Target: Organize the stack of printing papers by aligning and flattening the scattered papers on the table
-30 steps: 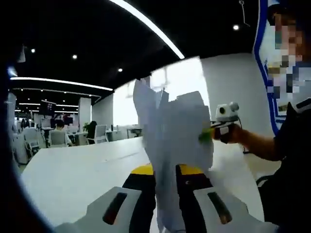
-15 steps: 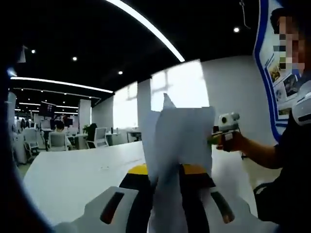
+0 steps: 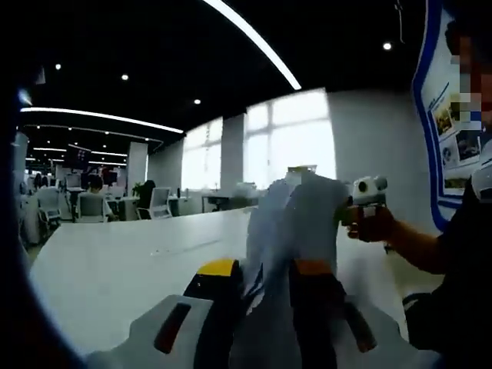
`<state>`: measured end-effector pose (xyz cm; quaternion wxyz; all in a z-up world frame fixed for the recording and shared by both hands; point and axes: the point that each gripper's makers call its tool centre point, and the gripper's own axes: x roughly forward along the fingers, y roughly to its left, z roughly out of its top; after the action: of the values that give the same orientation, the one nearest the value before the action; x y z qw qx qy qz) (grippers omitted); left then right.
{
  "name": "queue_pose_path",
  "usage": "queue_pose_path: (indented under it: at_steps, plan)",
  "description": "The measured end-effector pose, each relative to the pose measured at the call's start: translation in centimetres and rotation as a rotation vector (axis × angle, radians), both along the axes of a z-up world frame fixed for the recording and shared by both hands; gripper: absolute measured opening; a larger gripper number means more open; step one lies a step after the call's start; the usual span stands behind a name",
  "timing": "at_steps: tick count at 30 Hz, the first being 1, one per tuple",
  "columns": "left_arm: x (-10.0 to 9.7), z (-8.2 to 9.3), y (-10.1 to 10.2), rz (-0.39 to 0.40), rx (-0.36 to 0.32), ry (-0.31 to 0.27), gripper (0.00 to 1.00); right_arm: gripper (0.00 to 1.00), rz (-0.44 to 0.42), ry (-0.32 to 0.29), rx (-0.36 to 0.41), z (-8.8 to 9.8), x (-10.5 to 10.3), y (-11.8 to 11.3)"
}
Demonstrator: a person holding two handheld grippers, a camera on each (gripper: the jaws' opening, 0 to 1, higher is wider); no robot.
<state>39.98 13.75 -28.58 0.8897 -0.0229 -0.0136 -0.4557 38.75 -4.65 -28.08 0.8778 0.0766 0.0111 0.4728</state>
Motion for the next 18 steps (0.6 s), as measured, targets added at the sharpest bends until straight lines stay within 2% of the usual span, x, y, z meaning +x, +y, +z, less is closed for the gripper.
queue_pose_path:
  at_steps: [4,8,11,13,14,15,16,17,18]
  plan:
    - [0.1,0.5,0.5,0.009,0.001,-0.006,0.3,0.26,-0.024,-0.004,-0.031,-0.1,0.5,-0.5]
    - [0.4,1.2,1.3,0.015,-0.02,-0.008,0.28,0.23,-0.014,-0.004,0.016,0.7,0.5,-1.4]
    - [0.5,0.2,0.9,-0.008,-0.023,0.031,0.27,0.21,-0.002,0.006,-0.014,-0.3,0.4,-1.0]
    - [0.4,-0.7,0.4,-0.033,-0.032,0.083,0.28,0.18,0.0,0.003,-0.027,-0.7,0.3,-0.7]
    - [0.5,-1.0,0.3,-0.033,-0.03,0.085,0.29,0.17,0.001,-0.001,-0.027,-0.7,0.3,-0.5]
    - [0.6,-1.1,0.1,-0.032,-0.029,0.085,0.29,0.14,0.006,0.0,-0.023,-0.7,0.2,-0.4]
    - [0.5,-1.1,0.0,-0.026,-0.024,0.084,0.28,0.06,0.02,0.005,-0.018,-0.6,0.0,-0.2]
    - [0.5,-0.8,0.2,-0.013,-0.017,0.064,0.23,0.01,0.021,0.004,-0.018,-0.5,0.0,-0.2]
    - [0.4,-0.3,0.2,-0.014,-0.017,0.039,0.19,0.0,0.015,-0.001,-0.021,-0.4,0.0,-0.2]
